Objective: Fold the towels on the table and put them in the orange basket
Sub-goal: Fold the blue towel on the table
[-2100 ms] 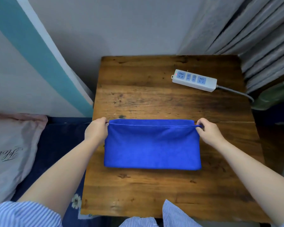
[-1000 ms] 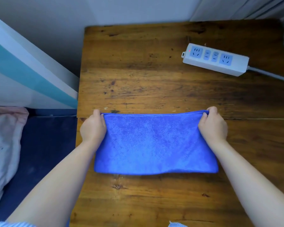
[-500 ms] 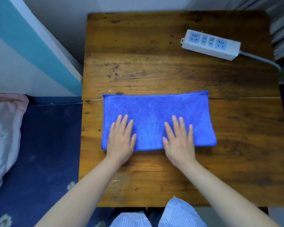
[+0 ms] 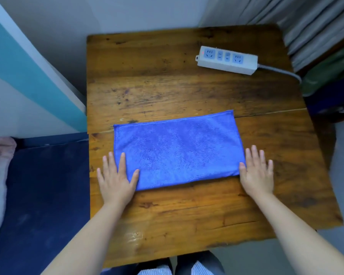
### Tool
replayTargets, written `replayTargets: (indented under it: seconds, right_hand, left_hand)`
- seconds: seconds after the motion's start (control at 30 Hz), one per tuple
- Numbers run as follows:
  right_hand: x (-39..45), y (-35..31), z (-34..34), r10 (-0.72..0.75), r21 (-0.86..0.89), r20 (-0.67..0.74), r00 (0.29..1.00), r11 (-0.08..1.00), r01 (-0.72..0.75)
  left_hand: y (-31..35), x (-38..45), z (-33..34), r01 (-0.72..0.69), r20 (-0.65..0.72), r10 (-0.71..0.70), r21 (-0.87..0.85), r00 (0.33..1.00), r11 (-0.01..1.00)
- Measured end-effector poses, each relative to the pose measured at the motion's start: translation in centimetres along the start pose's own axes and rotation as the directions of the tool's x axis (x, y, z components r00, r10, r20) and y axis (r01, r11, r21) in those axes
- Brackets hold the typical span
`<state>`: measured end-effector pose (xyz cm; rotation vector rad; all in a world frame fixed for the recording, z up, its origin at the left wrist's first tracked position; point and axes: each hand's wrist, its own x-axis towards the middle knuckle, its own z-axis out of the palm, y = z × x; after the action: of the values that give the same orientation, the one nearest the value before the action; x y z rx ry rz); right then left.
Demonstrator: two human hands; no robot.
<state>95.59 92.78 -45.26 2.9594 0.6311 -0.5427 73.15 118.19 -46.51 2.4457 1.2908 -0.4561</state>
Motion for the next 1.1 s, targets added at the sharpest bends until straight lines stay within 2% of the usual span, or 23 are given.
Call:
replayTargets:
  seconds: [0.07, 0.13, 0.23, 0.3, 0.37, 0.4, 0.47, 0.57, 0.73, 0.83, 0.87, 0.9, 0.97, 1.03, 1.1]
  right_hand:
    - [-0.5, 0.6, -0.3, 0.071, 0.038, 0.042, 0.997, 0.997, -0.073]
    - [-1.2, 0.3, -0.5, 0.092, 0.136, 0.027, 0.995, 0.986, -0.095]
    - [-1.5, -0.6, -1.1, 0.094, 0.253, -0.033, 0.995, 0.964, -0.083]
    - [-1.4, -1.4, -1.2, -0.065, 0.176, -0.145, 0.987, 0.980, 0.091]
    - [-1.6, -2.9, -0.7, -0.282, 0.076, -0.200, 0.938, 0.950, 0.301]
    - [-1.6, -3.6, -0.2, -0.386, 0.018, -0.220, 0.896, 0.917, 0.399]
    - [-2.4, -4.6, 0.7, -0.523, -0.058, -0.167, 0.836, 0.851, 0.521]
    - [-3.7, -3.6, 1.8, -0.604, -0.113, -0.022, 0.797, 0.793, 0.598]
    - [-3.3, 0.1, 1.9, -0.671, -0.126, 0.004, 0.742, 0.736, 0.666]
    - [-2.7, 1.8, 0.9, -0.720, 0.002, -0.064, 0.691, 0.692, 0.722]
    - [-2.4, 2.2, 0.4, -0.699, 0.073, -0.156, 0.698, 0.697, 0.714]
    - [-2.0, 2.4, -0.2, -0.634, 0.149, -0.246, 0.734, 0.723, 0.674]
    - [-0.7, 2.0, -1.1, -0.419, 0.223, -0.331, 0.846, 0.836, 0.501]
    - [0.8, 0.6, -1.6, -0.206, 0.184, -0.291, 0.934, 0.946, 0.266]
    - [1.8, -1.3, -1.8, -0.077, 0.155, -0.204, 0.976, 0.982, 0.110]
  left_hand:
    - [-0.5, -0.6, -0.4, 0.027, 0.008, -0.027, -0.010, 1.000, 1.000]
    - [-0.4, -0.9, -0.5, 0.029, -0.020, -0.029, -0.004, 0.999, 1.000]
    - [1.2, -1.2, -1.1, -0.074, -0.014, 0.075, 0.063, 0.997, 0.995]
    - [3.7, -1.3, -1.9, -0.153, 0.025, 0.151, 0.102, 0.988, 0.983]
    - [6.5, -1.0, -2.4, -0.260, 0.061, 0.254, 0.121, 0.965, 0.958]
    - [8.0, -0.5, -2.1, -0.298, 0.080, 0.290, 0.124, 0.954, 0.947]
    - [10.7, 0.2, -1.8, -0.323, 0.075, 0.316, 0.101, 0.946, 0.941]
    - [13.5, 1.6, -1.1, -0.296, 0.055, 0.294, 0.043, 0.954, 0.954]
    - [15.3, 3.2, -0.4, -0.178, 0.053, 0.173, 0.096, 0.983, 0.979]
    - [15.4, 3.0, -0.3, -0.164, 0.069, 0.157, 0.100, 0.985, 0.981]
    - [15.5, 3.0, -0.4, -0.163, 0.067, 0.157, 0.097, 0.985, 0.982]
    - [15.5, 2.9, -0.5, -0.167, 0.065, 0.161, 0.095, 0.985, 0.981]
    - [15.8, 2.9, -0.4, -0.212, 0.051, 0.208, 0.084, 0.977, 0.974]
    - [16.1, 2.8, -0.2, -0.243, 0.045, 0.240, 0.051, 0.970, 0.969]
    - [16.1, 2.8, 0.1, -0.224, 0.041, 0.222, 0.052, 0.974, 0.973]
